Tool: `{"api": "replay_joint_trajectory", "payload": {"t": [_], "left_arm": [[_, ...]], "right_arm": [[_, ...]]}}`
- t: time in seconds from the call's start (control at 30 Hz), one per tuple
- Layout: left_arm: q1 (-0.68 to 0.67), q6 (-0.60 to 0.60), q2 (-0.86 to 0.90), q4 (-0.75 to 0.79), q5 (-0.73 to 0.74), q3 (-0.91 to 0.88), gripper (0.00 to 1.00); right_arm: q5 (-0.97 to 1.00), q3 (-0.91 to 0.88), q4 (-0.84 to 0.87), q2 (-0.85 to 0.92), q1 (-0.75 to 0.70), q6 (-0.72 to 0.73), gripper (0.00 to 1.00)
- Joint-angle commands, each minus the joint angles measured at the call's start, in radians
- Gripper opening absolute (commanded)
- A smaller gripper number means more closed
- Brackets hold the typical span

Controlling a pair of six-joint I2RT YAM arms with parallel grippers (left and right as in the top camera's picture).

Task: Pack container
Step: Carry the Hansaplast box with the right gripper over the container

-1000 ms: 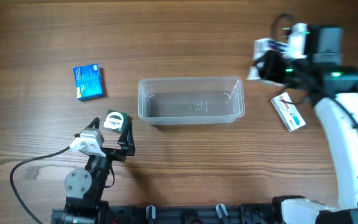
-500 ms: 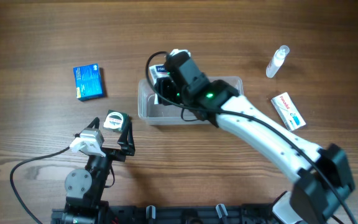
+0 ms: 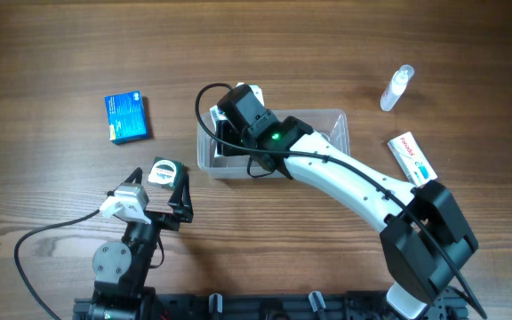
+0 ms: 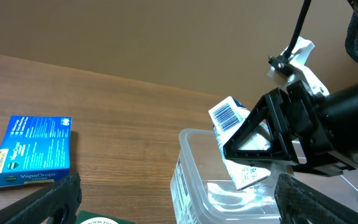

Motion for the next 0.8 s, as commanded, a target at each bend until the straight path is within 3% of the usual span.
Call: {"api": "replay_joint_trajectory", "payload": {"t": [0.0,0.4,0.77], "left_arm": [[0.008,0.005,-0.005,-0.003,0.001,-0.006,1.0],[0.008,0.006,-0.005,-0.003,0.001,-0.006,1.0],[0.008,0.005,-0.005,-0.003,0.001,-0.006,1.0]], "right_arm": [[-0.021,0.009,0.007,0.047,0.007,0.02,0.65],[-0.096,0.009,0.016,0.075,0.007,0.014,0.64],[-0.026,0.009,-0.044,0.075,0.006,-0.049,0.63]]}}
